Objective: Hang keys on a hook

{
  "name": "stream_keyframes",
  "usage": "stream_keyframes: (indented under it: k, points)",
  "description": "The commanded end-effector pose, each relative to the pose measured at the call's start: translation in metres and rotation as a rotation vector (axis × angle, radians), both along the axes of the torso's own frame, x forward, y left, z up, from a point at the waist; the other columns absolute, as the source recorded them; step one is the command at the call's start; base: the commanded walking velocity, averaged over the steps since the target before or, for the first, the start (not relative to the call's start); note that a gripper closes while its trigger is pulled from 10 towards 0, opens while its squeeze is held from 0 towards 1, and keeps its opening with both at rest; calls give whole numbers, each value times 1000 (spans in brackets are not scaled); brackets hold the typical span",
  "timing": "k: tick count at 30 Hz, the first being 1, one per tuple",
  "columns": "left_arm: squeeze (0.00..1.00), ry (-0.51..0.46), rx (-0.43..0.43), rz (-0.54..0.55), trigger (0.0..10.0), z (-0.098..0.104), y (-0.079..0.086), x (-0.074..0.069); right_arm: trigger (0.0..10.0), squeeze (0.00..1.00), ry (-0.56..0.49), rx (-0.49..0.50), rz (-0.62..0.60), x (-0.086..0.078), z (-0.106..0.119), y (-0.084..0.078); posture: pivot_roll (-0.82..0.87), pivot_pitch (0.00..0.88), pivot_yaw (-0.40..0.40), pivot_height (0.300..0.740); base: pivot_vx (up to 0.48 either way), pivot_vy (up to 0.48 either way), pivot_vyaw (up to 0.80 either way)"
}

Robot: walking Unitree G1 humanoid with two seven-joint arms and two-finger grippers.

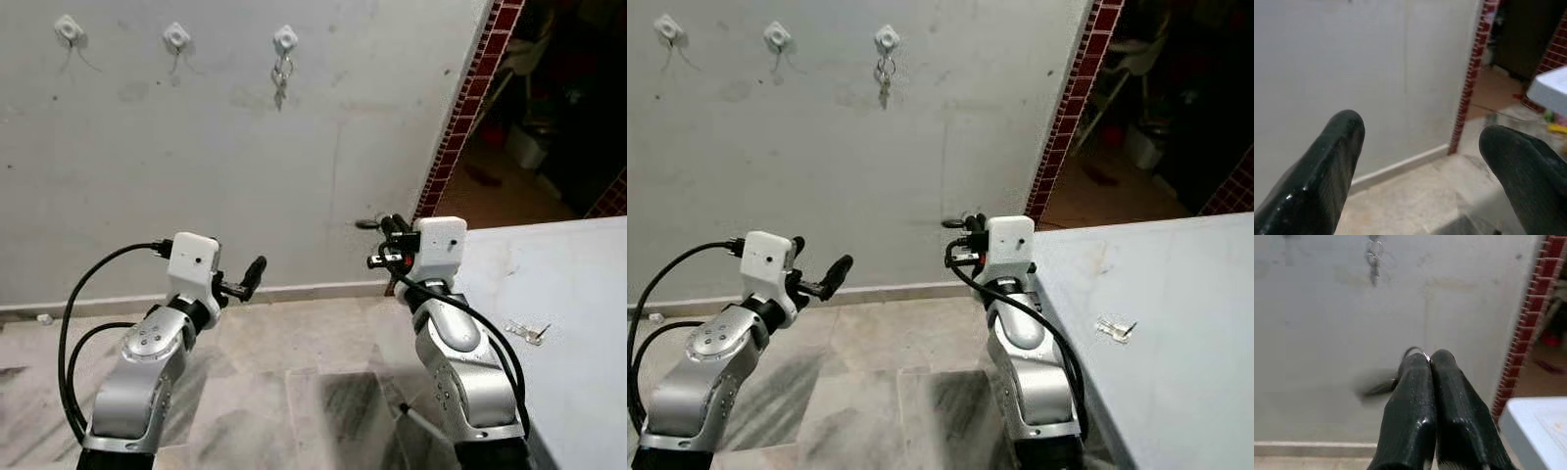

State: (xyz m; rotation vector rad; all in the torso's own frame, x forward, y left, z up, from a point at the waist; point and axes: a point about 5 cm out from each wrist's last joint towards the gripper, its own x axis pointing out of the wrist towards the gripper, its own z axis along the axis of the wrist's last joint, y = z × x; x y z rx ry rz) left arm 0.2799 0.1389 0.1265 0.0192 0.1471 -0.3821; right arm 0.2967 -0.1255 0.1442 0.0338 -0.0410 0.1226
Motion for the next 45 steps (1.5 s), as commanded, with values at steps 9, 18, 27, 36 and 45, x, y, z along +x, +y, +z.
stream_keyframes:
  k: [9,18,27,36,45]
  points:
    - [0,-45,21,8,10000,5,2,4,10000,0,-28,-3,17,0,7,7,131,0,-48,740,0,267,0]
    - [0,-41,-4,4,10000,6,5,4,10000,0,-37,-9,27,2,9,10,132,0,-47,740,0,0,0]
    - [0,-40,-19,-5,10000,6,3,3,10000,0,-41,-17,40,1,9,13,132,0,-47,740,0,0,0]
    - [0,-36,-31,-15,10000,6,1,3,10000,0,-40,-19,50,1,9,15,127,0,-47,740,249,0,0]
    - [0,-35,-35,-21,10000,5,0,2,10000,0,-38,-24,64,1,8,17,127,0,-48,740,320,0,0]
